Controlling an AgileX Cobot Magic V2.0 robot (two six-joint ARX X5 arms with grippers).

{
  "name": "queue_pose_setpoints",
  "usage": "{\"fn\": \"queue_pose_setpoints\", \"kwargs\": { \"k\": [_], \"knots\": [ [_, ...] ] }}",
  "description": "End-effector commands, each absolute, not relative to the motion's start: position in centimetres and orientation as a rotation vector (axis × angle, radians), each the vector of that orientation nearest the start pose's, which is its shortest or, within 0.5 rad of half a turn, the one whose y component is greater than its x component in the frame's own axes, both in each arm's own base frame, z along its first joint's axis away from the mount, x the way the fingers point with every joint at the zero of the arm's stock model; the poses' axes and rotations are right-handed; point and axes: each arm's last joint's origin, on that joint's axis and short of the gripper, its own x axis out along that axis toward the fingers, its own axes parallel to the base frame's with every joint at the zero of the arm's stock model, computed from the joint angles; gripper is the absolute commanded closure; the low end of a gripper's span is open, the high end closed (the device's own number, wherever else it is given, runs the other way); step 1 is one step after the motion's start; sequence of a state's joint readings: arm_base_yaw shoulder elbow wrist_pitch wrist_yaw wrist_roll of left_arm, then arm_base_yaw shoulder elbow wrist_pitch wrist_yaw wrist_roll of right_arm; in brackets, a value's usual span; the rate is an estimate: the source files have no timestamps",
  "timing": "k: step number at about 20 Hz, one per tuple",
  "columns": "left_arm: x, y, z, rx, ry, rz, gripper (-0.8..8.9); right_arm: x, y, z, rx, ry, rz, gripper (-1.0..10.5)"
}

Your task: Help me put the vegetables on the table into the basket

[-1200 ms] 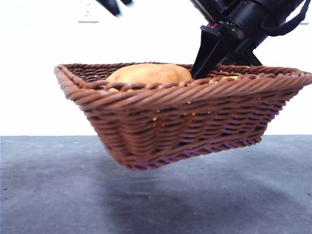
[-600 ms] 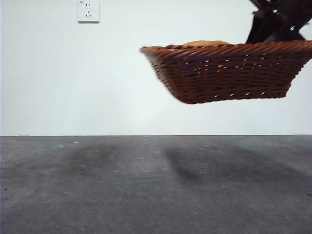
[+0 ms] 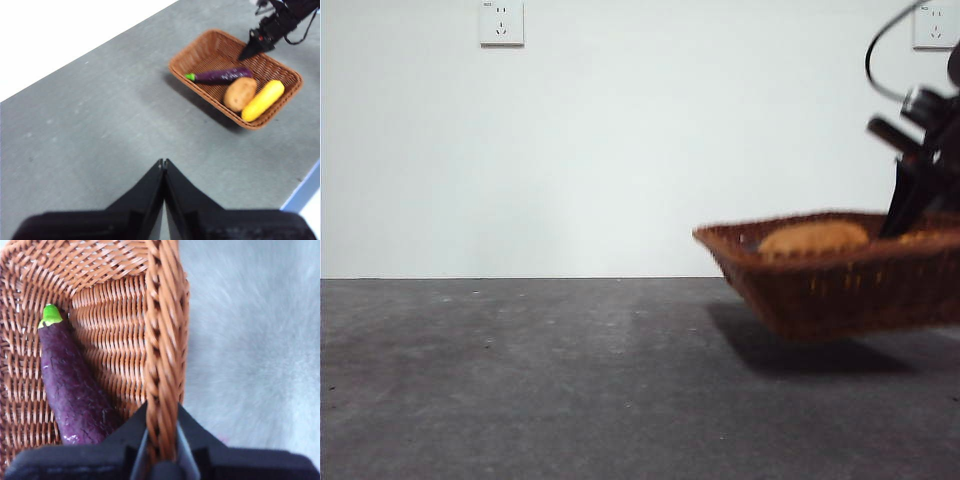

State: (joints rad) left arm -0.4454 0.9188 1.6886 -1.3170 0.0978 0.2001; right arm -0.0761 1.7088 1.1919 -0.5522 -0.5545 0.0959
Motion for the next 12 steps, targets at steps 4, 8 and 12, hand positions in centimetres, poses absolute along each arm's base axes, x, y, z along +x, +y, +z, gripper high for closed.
{"fn": "queue_pose_setpoints", "kwargs": {
  "k": [4,8,12],
  "knots": [
    [6.8,-3.5,47.7,0.270,0.495,-0.569,8.21,36.1,-1.4,19.3,0.403,1.048,0.384,9.6],
    [6.8,-3.5,47.7,0.269,0.496,-0.569,8.21,36.6,-1.6,17.7,0.370,1.081,0.358,9.6],
    [6.8,-3.5,47.7,0.263,0.498,-0.567,8.21,36.9,-1.7,16.2,0.347,1.118,0.328,9.6]
  ]
}}
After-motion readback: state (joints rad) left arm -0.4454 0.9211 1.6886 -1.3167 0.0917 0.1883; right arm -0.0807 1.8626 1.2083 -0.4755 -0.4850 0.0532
